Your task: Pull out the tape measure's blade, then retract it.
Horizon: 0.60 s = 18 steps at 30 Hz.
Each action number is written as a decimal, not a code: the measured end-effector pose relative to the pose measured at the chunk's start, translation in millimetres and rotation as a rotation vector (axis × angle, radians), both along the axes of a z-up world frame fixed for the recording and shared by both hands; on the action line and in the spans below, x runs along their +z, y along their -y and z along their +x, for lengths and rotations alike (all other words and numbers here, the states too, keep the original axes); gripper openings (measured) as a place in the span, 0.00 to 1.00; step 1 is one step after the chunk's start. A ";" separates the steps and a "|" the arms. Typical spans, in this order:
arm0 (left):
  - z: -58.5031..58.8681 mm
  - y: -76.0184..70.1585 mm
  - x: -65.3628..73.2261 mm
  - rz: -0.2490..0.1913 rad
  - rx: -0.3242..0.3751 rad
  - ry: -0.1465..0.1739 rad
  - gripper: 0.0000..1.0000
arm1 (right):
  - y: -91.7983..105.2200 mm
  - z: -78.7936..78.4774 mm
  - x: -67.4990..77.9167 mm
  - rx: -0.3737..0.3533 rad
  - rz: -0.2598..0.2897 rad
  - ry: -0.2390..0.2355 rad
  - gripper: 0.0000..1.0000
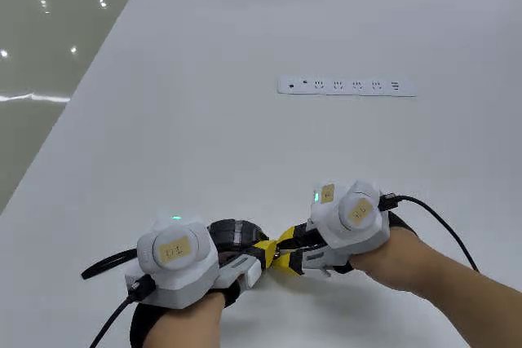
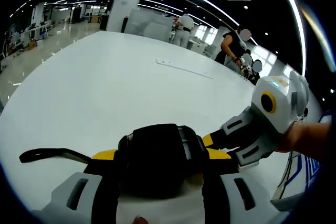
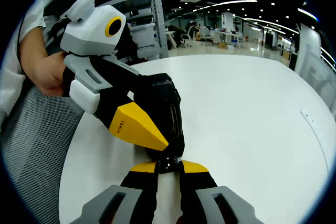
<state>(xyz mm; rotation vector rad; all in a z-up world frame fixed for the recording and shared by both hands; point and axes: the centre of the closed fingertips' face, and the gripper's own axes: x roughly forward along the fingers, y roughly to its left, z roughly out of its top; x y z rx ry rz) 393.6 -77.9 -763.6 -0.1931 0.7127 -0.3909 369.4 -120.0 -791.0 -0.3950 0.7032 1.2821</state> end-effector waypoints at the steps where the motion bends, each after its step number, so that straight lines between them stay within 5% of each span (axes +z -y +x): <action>1: 0.0 0.2 -0.1 0.002 -0.002 -0.001 0.60 | 0.1 -0.1 0.0 0.001 0.000 0.003 0.14; 18: -6.5 -3.2 0.9 0.032 -0.058 0.012 0.60 | 11.1 0.8 1.6 -0.042 -0.018 0.000 0.24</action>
